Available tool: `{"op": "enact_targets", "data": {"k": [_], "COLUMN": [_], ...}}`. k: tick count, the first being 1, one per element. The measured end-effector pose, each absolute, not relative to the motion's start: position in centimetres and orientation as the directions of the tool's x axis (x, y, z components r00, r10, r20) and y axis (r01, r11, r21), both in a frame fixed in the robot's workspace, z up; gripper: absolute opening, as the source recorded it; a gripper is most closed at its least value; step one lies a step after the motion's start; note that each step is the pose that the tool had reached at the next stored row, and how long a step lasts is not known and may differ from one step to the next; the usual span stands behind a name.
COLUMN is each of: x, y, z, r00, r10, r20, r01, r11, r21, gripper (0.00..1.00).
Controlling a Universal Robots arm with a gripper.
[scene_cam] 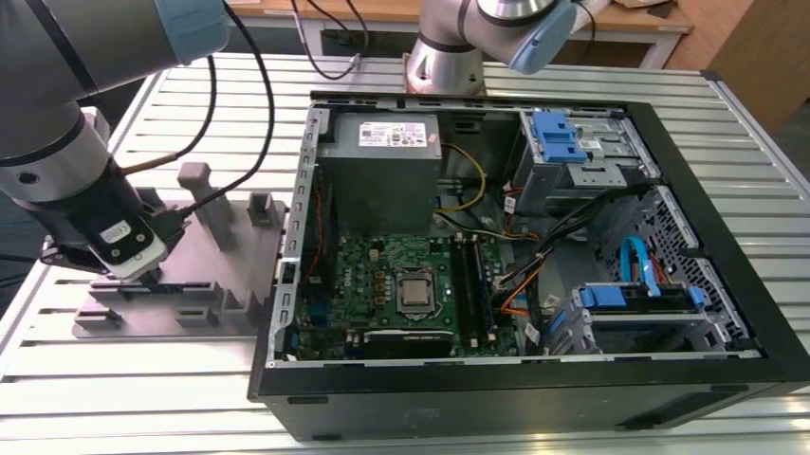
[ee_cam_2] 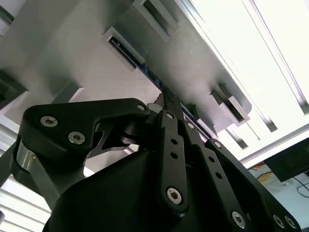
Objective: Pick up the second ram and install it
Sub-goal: 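Pick up the second ram and move it above second insertion slot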
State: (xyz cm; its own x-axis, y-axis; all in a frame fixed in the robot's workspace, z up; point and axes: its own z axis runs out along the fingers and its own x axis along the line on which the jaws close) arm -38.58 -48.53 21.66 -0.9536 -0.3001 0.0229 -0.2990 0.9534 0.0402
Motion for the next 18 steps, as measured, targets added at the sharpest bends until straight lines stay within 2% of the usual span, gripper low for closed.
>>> {"op": "enact_targets", "data": {"k": [18], "x": [-38.58], "y": [-48.53], "z": [21.66], "r00": [-0.888], "r10": [-0.459], "r20": [0.023], "r01": [-0.458], "r11": [0.888], "r21": [0.04], "gripper": [0.07]}}
